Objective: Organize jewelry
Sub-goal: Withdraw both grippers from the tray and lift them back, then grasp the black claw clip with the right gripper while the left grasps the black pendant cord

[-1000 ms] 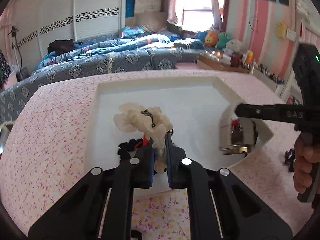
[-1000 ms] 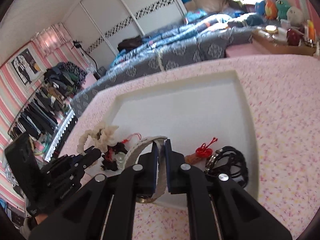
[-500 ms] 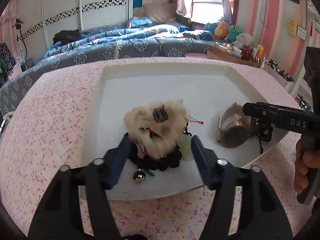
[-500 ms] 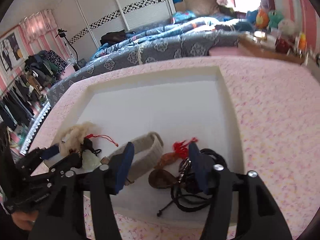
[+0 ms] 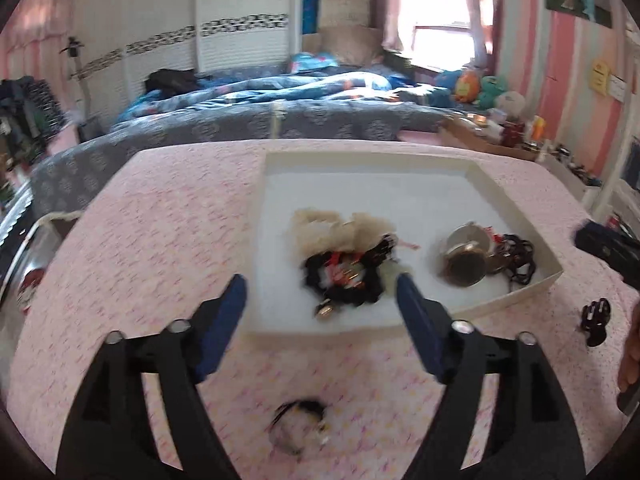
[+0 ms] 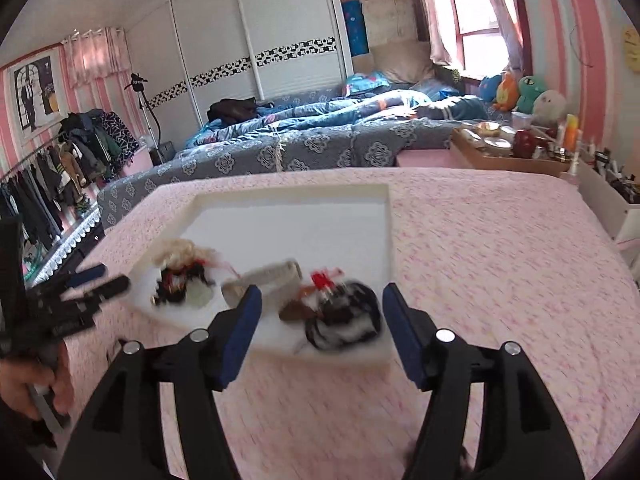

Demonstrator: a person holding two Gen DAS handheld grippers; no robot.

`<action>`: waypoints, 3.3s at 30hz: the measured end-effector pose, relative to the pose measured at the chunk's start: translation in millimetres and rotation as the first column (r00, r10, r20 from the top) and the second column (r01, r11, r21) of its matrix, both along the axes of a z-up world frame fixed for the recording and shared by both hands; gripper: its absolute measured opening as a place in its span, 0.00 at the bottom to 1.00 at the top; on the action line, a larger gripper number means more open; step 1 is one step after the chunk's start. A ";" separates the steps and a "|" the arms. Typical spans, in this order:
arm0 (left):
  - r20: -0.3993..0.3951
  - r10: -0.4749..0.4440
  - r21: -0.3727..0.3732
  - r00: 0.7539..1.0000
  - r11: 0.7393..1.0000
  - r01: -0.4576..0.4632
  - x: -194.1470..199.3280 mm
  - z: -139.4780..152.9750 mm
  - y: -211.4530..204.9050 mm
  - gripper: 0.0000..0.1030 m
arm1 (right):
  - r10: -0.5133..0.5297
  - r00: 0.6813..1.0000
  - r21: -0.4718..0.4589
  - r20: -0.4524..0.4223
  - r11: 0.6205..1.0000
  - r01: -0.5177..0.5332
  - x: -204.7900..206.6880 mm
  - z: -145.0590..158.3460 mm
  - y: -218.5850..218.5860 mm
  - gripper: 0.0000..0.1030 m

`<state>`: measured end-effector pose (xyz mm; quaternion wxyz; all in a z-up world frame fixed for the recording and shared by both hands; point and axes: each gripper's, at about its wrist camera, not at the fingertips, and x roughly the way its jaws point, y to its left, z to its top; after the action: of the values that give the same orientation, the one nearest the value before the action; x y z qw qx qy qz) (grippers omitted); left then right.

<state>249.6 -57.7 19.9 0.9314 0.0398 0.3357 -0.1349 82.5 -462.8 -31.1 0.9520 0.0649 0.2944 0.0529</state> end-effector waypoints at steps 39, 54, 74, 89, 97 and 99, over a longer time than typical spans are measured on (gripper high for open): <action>0.498 -0.005 -0.053 0.867 0.998 0.037 -310.1 137.2 35.0 0.92 | -0.192 0.959 -0.098 0.208 0.972 0.215 -265.6 34.5 7.2 0.81; 0.284 0.064 -0.024 0.957 0.998 -0.060 -228.0 67.1 41.4 0.92 | -0.194 0.973 -0.123 0.125 0.970 0.209 -190.3 21.9 -20.5 0.84; -0.159 0.041 0.110 0.986 0.994 -0.024 -38.2 -53.3 17.3 0.91 | -0.155 0.972 -0.154 -0.174 0.980 0.129 -51.0 -50.0 -40.8 0.84; -0.192 -0.015 0.010 0.981 1.000 0.017 -21.8 -54.2 16.9 0.12 | -0.115 0.971 -0.125 -0.211 0.988 0.090 -45.7 -60.3 -42.8 0.34; -0.119 -0.007 -0.022 0.993 1.000 0.004 -34.2 -18.8 25.5 0.11 | -0.097 0.985 -0.116 -0.141 0.990 0.081 -49.4 -28.2 -42.9 0.34; -0.093 -0.001 -0.023 0.996 1.000 -0.001 -34.3 -5.1 23.9 0.11 | -0.089 0.989 -0.109 -0.119 0.991 0.076 -45.9 -15.6 -42.7 0.34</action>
<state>215.3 -33.8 14.8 0.9151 0.0228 0.3773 -0.1405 36.6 -505.4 -46.7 0.9354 0.0304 0.3521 -0.0063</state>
